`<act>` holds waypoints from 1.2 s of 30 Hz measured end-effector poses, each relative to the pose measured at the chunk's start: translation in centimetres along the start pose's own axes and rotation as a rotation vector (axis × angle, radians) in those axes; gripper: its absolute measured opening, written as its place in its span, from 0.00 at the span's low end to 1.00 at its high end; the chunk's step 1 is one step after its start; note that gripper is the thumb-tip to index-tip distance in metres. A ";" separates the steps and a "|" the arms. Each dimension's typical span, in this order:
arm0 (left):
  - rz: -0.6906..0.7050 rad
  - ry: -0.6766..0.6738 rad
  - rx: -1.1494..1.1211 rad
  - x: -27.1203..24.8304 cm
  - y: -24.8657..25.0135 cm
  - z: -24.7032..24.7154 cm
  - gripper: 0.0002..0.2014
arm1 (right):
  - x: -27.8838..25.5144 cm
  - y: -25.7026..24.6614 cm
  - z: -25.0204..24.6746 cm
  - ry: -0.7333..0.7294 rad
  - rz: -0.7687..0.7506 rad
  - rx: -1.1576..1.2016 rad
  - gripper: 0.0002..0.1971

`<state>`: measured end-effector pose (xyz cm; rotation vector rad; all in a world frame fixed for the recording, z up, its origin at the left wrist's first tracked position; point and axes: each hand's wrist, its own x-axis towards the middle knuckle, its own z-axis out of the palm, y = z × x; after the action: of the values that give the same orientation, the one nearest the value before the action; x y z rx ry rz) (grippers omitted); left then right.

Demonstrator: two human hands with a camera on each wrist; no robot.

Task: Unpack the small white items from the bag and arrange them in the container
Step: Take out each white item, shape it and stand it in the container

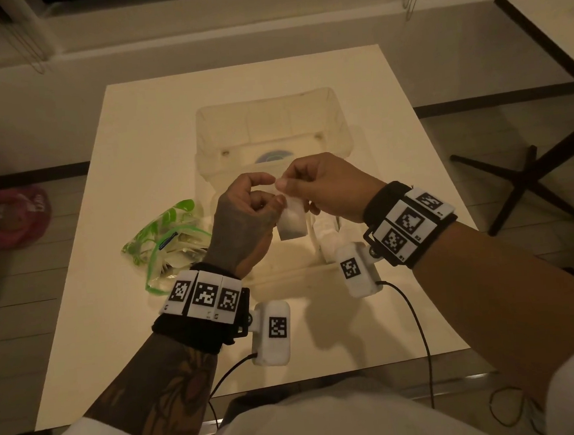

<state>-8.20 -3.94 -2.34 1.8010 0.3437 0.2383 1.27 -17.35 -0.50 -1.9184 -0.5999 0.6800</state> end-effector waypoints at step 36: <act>-0.249 -0.158 -0.295 -0.8 -1.0 0.8 0.09 | 1.2 -0.9 -0.7 0.089 -0.126 -0.031 0.05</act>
<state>-8.84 -4.70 -3.45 1.4600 0.3945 -0.0285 2.51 -16.65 0.31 -1.9104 -0.6721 0.5058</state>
